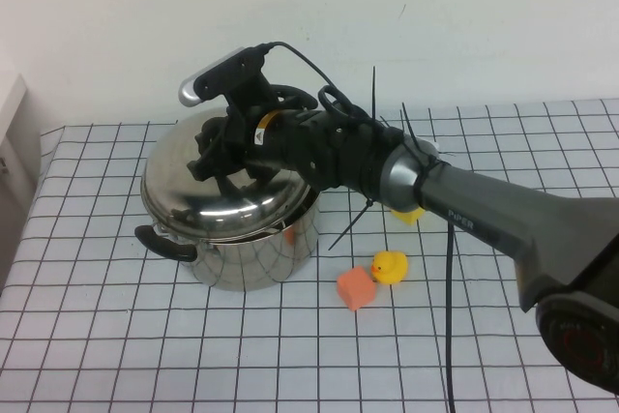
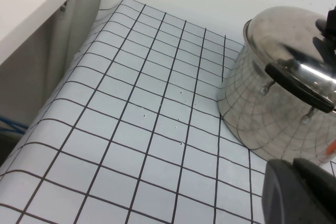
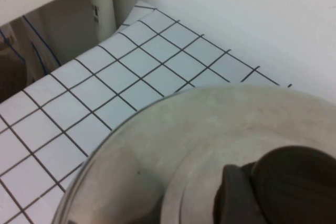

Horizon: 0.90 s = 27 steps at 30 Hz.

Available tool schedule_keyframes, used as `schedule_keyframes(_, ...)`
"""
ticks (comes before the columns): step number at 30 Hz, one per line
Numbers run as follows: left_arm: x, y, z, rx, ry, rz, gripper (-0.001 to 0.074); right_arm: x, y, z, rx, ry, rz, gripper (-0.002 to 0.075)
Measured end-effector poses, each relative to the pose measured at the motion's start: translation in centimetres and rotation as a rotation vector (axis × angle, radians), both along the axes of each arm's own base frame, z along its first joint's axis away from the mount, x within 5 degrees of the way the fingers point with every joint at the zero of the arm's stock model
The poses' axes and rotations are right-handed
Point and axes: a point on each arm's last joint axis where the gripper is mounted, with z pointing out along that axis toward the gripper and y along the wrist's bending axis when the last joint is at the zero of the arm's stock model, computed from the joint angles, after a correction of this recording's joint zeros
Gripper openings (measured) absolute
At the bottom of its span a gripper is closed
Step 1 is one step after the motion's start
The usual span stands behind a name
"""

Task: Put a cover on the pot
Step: Place the pot lid on the pot

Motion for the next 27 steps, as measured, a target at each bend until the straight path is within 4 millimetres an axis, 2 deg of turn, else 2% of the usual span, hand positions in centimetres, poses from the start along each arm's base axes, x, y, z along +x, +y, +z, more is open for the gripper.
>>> schedule_keyframes(7, 0.0, 0.0, 0.0, 0.0, 0.0, 0.0, -0.0001, 0.0, 0.0, 0.0, 0.0, -0.001, 0.002, 0.0353)
schedule_keyframes(16, 0.0, 0.0, 0.0, 0.0, 0.0, 0.0, -0.0001, 1.0, -1.2, -0.1, -0.007, 0.011, -0.025, 0.0353)
schedule_keyframes(27, 0.0, 0.0, 0.0, 0.0, 0.0, 0.0, -0.0001, 0.9, -1.1, -0.1, 0.023, 0.037, -0.035, 0.0353)
